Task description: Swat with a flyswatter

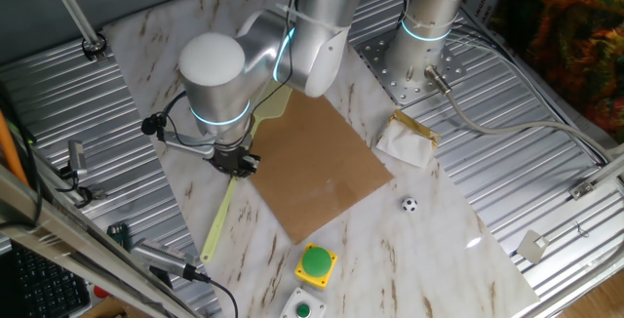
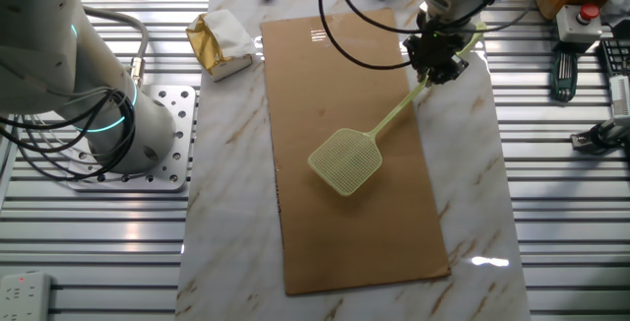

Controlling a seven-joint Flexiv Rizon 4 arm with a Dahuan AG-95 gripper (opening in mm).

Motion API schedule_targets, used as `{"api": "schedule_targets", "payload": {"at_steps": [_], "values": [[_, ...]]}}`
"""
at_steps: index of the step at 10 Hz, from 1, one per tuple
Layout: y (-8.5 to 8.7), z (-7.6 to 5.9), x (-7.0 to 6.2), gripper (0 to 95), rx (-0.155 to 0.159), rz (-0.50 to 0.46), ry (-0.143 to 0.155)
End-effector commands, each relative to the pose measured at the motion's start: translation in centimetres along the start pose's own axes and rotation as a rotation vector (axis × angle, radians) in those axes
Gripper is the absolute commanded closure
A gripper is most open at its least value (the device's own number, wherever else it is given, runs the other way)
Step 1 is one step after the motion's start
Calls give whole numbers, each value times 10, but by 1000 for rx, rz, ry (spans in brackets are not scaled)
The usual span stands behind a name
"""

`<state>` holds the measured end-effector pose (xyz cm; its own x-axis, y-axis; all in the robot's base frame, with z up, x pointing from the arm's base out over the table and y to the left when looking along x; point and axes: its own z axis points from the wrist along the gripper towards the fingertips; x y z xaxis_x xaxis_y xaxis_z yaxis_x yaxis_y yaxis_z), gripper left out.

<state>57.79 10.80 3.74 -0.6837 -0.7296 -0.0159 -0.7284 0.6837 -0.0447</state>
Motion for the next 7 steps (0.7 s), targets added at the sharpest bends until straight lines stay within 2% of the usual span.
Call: {"api": "schedule_targets", "payload": {"at_steps": [1, 7], "values": [[0, -1, 0, 950, 0, 1, 3], [-1, -1, -1, 950, -1, -2, 1]]}}
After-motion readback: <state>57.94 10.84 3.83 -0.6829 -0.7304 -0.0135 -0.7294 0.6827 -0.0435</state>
